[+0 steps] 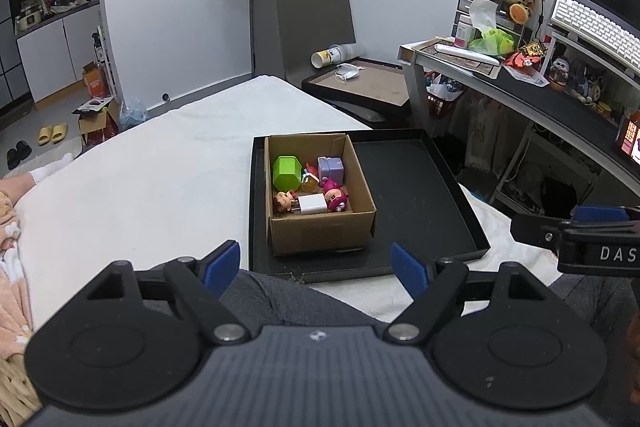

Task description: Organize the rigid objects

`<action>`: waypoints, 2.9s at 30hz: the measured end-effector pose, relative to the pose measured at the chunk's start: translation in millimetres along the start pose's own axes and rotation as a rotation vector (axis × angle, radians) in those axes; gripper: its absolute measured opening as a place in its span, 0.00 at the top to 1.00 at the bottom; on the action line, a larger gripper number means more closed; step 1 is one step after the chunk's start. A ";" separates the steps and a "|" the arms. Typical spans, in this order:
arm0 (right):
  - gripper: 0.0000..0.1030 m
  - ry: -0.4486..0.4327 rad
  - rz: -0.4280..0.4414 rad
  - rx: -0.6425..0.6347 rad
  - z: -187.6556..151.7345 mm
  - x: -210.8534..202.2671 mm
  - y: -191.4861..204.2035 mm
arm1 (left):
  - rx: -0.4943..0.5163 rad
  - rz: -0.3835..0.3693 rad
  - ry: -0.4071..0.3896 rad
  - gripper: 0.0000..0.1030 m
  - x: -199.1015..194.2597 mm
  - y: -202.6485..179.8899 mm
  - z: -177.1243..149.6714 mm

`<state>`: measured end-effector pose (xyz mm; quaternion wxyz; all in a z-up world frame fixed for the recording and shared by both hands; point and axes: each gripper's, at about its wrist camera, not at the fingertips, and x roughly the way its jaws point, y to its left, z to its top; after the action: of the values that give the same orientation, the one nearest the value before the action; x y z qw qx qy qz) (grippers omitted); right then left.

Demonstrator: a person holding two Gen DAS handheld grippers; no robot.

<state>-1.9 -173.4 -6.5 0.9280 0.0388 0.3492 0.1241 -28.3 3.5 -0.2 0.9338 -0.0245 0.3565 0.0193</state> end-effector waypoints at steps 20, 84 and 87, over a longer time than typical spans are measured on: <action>0.00 -0.066 -0.014 0.009 4.3 -26.3 -7.1 | 0.002 -0.009 -0.053 0.17 -19.4 -6.3 3.3; 0.00 -0.067 -0.050 -0.006 0.7 -36.2 -10.4 | 0.000 -0.031 -0.044 0.17 -22.6 -9.5 1.5; 0.00 -0.065 -0.054 -0.006 0.9 -35.3 -11.7 | -0.005 -0.026 -0.046 0.17 -21.3 -9.2 1.7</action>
<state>-24.6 -193.8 14.8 0.9420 0.0304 0.3194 0.0986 -42.5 -5.9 15.6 0.9419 -0.0308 0.3344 0.0089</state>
